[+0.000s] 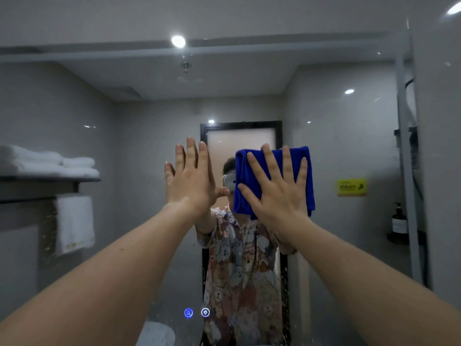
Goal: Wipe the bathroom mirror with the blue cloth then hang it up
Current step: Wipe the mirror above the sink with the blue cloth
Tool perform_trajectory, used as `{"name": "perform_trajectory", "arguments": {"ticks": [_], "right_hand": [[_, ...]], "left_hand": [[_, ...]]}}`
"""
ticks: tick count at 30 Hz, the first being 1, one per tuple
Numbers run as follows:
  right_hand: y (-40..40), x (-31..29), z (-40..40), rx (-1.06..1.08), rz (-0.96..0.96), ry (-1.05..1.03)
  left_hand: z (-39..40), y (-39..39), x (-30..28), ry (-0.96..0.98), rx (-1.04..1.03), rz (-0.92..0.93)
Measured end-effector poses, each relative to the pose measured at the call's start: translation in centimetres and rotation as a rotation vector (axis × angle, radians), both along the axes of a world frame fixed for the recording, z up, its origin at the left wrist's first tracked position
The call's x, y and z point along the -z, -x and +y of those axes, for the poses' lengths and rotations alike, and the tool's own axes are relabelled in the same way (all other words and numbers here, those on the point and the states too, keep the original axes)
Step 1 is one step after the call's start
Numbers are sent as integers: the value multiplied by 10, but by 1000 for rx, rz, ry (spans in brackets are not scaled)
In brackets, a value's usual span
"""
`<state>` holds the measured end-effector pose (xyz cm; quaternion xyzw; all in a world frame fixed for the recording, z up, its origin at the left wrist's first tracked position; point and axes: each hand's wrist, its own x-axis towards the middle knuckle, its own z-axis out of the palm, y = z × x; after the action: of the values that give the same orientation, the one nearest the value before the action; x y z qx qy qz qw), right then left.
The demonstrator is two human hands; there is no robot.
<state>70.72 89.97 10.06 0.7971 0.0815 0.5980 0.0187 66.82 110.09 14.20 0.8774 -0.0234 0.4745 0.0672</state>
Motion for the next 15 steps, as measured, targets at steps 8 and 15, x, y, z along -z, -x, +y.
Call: {"name": "perform_trajectory", "arguments": {"ticks": [8, 15], "right_hand": [[4, -93, 1, 29, -12, -141], [5, -184, -1, 47, -38, -251]], "left_hand": [[1, -11, 2, 32, 35, -61], [4, -15, 5, 31, 93, -74]]}}
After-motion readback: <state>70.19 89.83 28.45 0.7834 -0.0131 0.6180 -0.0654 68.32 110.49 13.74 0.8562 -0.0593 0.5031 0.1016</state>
